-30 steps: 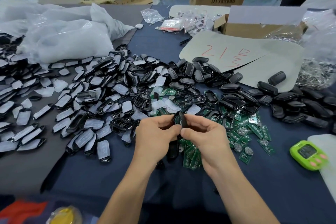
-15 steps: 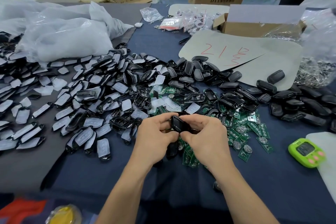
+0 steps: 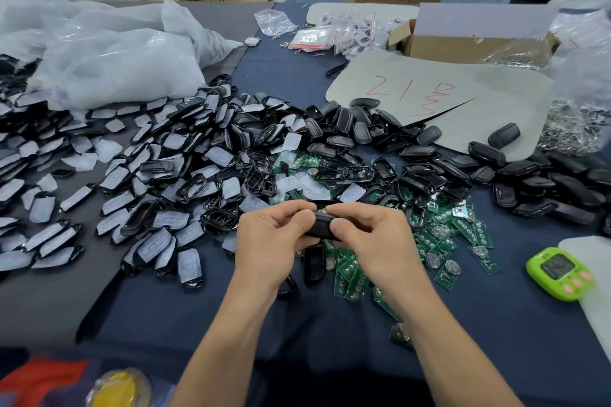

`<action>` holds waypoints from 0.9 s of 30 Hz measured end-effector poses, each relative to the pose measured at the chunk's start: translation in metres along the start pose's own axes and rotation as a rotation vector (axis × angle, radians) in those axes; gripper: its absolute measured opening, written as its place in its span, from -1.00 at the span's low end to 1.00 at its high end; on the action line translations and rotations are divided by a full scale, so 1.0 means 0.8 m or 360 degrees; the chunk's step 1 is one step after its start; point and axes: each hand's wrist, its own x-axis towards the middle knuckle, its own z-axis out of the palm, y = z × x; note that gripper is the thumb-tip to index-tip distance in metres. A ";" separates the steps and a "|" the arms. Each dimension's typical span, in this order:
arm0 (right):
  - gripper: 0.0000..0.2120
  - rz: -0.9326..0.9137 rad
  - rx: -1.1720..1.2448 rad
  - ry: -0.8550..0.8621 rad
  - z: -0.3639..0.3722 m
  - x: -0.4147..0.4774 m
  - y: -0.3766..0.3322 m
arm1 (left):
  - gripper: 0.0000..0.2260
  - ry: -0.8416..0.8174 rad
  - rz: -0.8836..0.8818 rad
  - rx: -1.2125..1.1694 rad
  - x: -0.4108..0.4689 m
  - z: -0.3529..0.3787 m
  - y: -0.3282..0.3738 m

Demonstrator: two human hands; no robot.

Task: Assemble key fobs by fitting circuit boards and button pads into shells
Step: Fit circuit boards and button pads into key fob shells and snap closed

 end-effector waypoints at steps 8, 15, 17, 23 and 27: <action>-0.68 -0.0095 -0.0016 0.0110 -0.017 -0.005 -0.007 | -0.68 -0.0291 0.0173 0.0255 0.000 -0.003 0.007; -0.65 -0.0343 -0.0586 -0.0033 -0.026 -0.007 -0.014 | -0.74 -0.0349 0.0569 0.0732 0.000 -0.005 0.007; -0.66 -0.0437 -0.0677 -0.0017 -0.026 -0.006 -0.020 | -0.80 -0.0327 0.0507 0.0672 0.000 -0.003 0.009; -0.85 0.0132 0.0644 0.0180 -0.006 -0.009 -0.023 | -0.83 -0.0375 0.0039 -0.0080 -0.005 0.015 0.006; -0.83 0.0385 0.1066 0.0151 0.011 -0.017 -0.020 | -0.75 -0.0324 -0.0026 -0.0290 -0.017 0.033 0.001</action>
